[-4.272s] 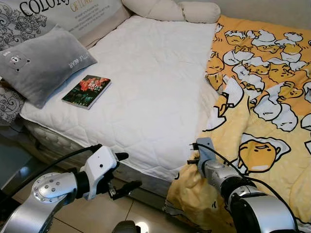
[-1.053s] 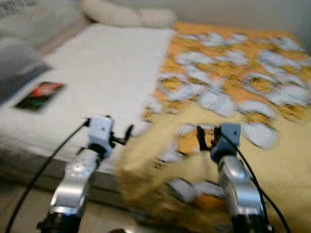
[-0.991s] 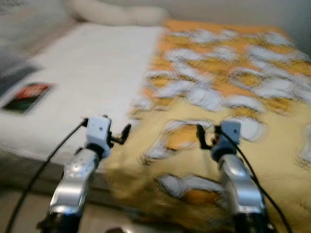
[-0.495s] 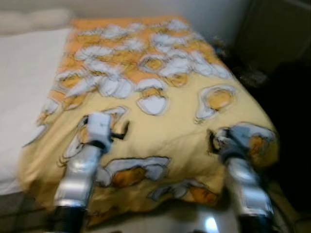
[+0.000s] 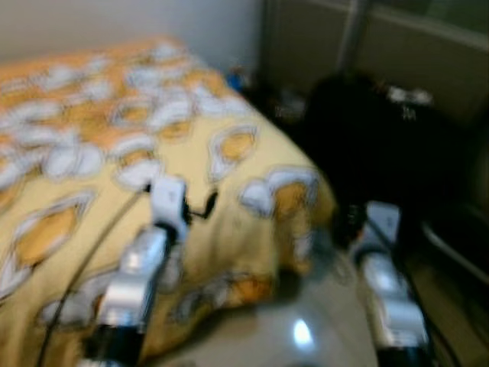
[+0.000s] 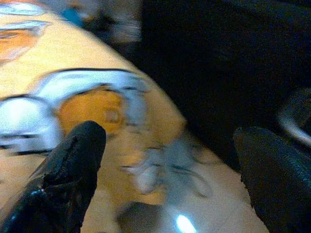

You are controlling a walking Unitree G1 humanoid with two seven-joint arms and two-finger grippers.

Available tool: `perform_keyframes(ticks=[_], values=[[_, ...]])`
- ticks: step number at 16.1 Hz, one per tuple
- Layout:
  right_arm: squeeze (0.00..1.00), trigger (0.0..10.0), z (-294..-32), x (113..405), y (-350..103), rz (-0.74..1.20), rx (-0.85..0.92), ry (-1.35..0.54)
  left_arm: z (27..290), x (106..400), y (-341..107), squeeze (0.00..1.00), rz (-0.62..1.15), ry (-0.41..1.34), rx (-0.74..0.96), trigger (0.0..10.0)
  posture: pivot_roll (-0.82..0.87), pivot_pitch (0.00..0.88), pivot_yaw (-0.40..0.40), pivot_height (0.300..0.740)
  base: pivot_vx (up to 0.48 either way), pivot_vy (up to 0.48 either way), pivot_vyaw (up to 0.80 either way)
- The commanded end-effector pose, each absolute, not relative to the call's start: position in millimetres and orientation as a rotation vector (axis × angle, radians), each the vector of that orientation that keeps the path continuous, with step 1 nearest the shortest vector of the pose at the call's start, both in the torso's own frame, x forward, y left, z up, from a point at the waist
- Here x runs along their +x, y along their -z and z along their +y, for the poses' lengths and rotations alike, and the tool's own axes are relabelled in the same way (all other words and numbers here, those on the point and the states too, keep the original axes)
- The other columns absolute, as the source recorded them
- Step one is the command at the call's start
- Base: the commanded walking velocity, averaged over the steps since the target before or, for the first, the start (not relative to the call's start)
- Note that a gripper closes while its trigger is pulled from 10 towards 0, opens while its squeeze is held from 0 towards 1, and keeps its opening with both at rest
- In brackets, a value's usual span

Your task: Clean up the room

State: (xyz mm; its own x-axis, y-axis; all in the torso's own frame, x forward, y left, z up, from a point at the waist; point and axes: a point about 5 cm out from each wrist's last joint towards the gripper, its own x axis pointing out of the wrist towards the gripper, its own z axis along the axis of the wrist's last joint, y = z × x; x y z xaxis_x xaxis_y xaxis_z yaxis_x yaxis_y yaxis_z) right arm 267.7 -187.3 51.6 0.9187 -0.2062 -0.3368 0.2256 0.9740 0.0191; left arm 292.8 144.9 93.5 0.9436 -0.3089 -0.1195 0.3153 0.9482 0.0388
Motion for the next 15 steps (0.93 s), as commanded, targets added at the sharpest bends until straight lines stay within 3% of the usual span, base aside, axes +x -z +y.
perform_keyframes(ticks=[1, 9, 13, 15], values=[[0.00, 10.0, -183, 271, -55, 0.326, 0.061, 0.213, 152, 297, -99, 0.11, 0.096, 0.301, 0.067, 10.0, 0.02, 0.000, 0.015, 0.740, 0.375, 0.000, -0.78], [0.00, 10.0, -184, 268, -54, 0.335, 0.054, 0.218, 153, 297, -96, 0.12, 0.105, 0.294, 0.066, 10.0, 0.01, 0.000, 0.014, 0.740, 0.374, 0.000, -0.78], [0.00, 10.0, -184, 265, -50, 0.364, 0.014, 0.182, 145, 296, -88, 0.11, 0.143, 0.345, 0.063, 10.0, -0.04, 0.000, 0.058, 0.740, 0.373, 0.000, -0.78], [0.00, 10.0, -187, 251, -33, 0.438, -0.019, 0.134, 156, 285, -70, 0.11, 0.185, 0.332, 0.068, 10.0, -0.03, 0.000, 0.026, 0.740, 0.362, 0.000, -0.76]])
